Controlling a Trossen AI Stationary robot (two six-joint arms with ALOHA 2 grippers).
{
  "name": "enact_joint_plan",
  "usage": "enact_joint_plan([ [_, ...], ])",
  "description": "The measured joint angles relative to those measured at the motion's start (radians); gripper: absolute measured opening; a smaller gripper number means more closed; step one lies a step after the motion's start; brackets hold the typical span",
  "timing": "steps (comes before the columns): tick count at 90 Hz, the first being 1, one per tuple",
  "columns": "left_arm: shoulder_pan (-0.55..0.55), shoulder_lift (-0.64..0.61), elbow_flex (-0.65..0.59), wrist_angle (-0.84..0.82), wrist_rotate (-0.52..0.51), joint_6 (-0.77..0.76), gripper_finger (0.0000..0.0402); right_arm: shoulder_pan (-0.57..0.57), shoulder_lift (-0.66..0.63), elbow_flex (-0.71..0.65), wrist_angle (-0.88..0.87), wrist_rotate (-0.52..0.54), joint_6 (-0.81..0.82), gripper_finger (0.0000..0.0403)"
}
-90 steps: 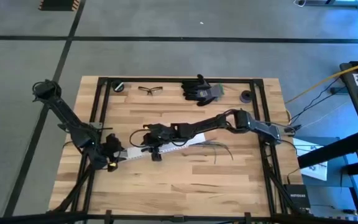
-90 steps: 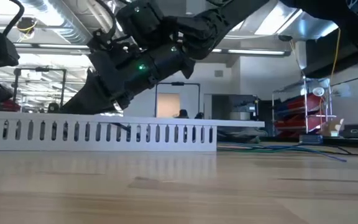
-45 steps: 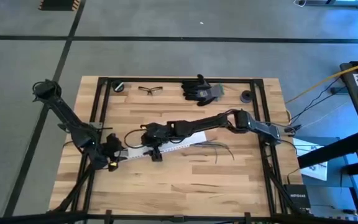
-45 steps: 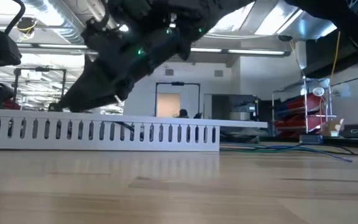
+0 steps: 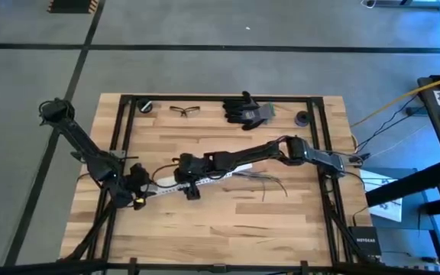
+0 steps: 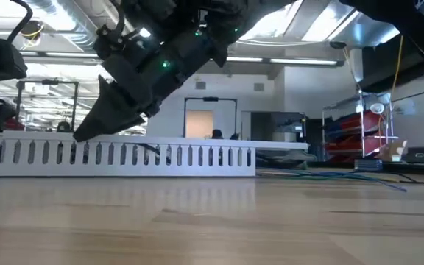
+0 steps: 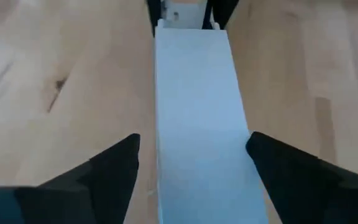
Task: Ziptie cables
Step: Close the white cable duct
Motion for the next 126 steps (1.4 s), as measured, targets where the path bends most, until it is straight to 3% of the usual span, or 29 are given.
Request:
enact_joint_plan([
  [26,-0.001,0.0,0.0,0.001,0.006,0.002,0.0208,-0.003,0.006,-0.003,-0.03,-0.008,-0.016,0.0286],
  [50,0.0,0.0,0.0,0.0,0.008,0.002,0.0208,-0.003,0.006,-0.004,-0.015,-0.054,-0.018,0.021],
  [101,0.046,0.028,0.0,0.062,0.061,0.082,0.0207,0.005,0.076,-0.006,0.218,-0.082,0.082,0.0221],
  [126,0.046,0.035,0.001,0.064,0.08,0.092,0.0208,0.005,0.081,-0.006,0.243,-0.081,0.092,0.0225],
])
